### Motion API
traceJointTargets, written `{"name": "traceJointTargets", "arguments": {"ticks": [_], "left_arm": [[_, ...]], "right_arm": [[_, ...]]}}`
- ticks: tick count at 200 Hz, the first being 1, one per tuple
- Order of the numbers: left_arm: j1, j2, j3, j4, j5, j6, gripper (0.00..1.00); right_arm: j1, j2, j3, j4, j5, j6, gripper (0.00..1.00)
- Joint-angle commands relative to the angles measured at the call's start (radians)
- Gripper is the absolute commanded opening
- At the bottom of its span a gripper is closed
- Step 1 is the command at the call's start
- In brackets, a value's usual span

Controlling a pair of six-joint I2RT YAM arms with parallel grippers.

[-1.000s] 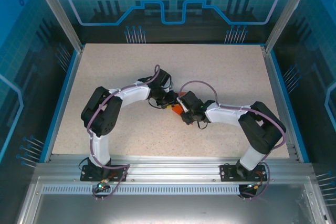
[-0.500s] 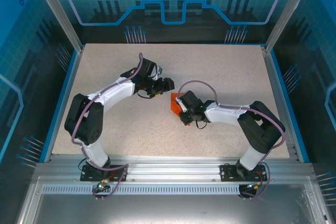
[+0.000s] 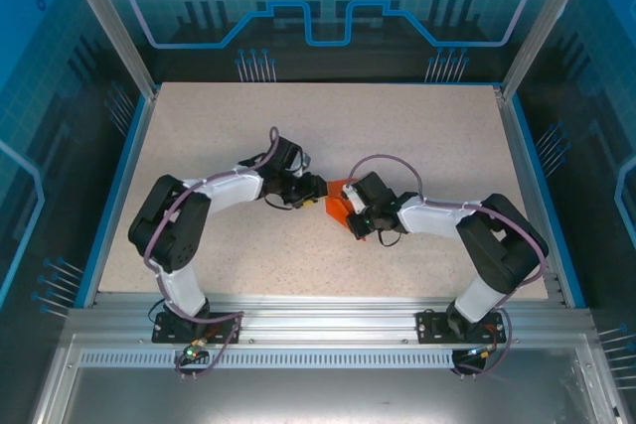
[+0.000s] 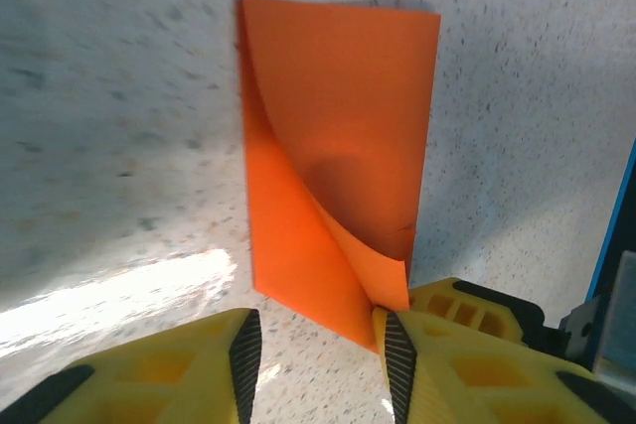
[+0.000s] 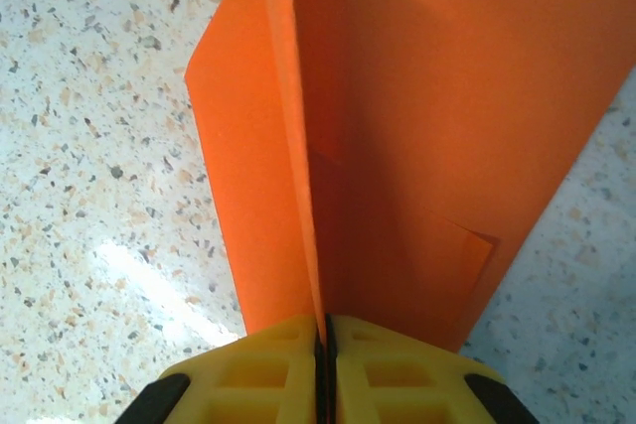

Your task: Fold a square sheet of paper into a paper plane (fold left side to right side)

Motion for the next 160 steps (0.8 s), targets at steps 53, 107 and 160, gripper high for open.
{"name": "traceJointTargets", "arguments": {"ticks": [53, 107, 160], "left_arm": [[-0.069, 0.112, 0.068, 0.04, 0.025, -0.034, 0.25], [-0.077, 0.144, 0.108, 0.027, 0.029, -0.032, 0.25], [-0.09, 0.195, 0.162, 0.015, 0.026, -0.03, 0.23]], "right_arm": [[-0.083, -0.047, -0.063, 0.057, -0.139, 0.06, 0.08], [-0.115, -0.052, -0.078, 0.076, -0.188, 0.087, 0.07], [-0.129, -0.049, -0.08, 0.076, -0.206, 0.111, 0.05]]}}
